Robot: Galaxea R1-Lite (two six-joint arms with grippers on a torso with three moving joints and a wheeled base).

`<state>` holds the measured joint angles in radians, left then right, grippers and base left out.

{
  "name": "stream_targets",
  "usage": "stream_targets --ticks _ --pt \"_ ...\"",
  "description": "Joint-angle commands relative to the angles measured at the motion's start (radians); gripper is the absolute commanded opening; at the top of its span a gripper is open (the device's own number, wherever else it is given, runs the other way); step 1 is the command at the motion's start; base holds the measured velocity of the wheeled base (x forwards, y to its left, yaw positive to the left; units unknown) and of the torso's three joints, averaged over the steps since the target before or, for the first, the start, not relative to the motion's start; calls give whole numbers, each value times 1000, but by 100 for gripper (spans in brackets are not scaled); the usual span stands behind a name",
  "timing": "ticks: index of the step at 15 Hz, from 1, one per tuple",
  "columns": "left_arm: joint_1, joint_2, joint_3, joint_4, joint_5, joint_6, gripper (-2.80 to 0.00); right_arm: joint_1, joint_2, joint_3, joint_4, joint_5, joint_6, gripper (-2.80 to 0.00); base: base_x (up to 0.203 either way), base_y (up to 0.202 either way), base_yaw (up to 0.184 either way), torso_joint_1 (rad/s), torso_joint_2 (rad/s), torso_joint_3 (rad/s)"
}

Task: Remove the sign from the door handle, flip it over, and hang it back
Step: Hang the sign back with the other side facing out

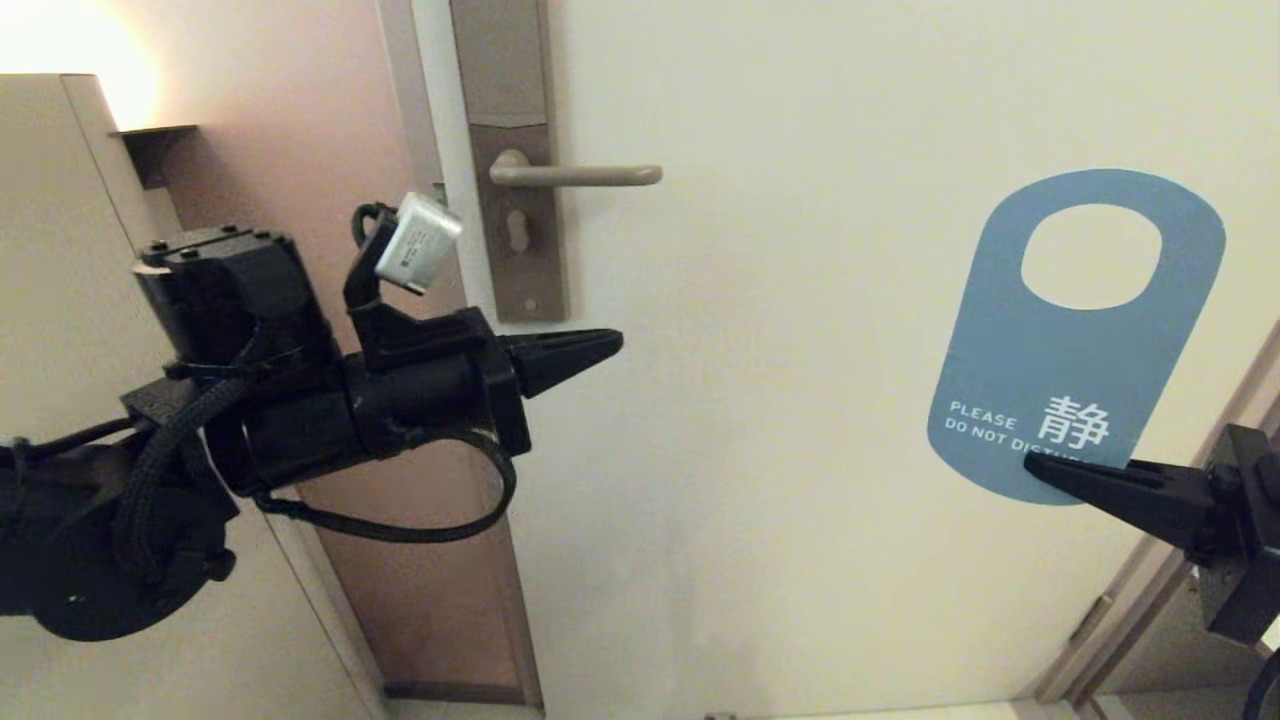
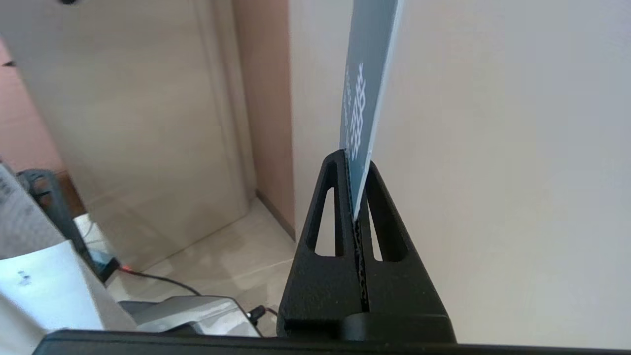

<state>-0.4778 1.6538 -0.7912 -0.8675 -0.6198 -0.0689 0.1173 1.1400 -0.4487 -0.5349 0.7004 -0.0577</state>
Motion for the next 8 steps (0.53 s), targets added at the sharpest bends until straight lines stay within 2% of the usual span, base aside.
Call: stream_targets --ticks 1,3,6,8 --pt "32 -66 33 13 28 7 -280 -22 0 5 -4 5 -1 -280 0 0 0 0 0 0" --pt "81 -125 81 81 92 53 -280 -49 -3 17 -4 5 -1 -280 0 0 0 0 0 0" --pt "184 -213 189 159 130 168 -280 -78 -16 43 -4 5 -1 -280 0 0 0 0 0 0" --pt "245 -269 261 171 174 182 -280 -94 -28 62 -4 5 -1 -280 0 0 0 0 0 0"
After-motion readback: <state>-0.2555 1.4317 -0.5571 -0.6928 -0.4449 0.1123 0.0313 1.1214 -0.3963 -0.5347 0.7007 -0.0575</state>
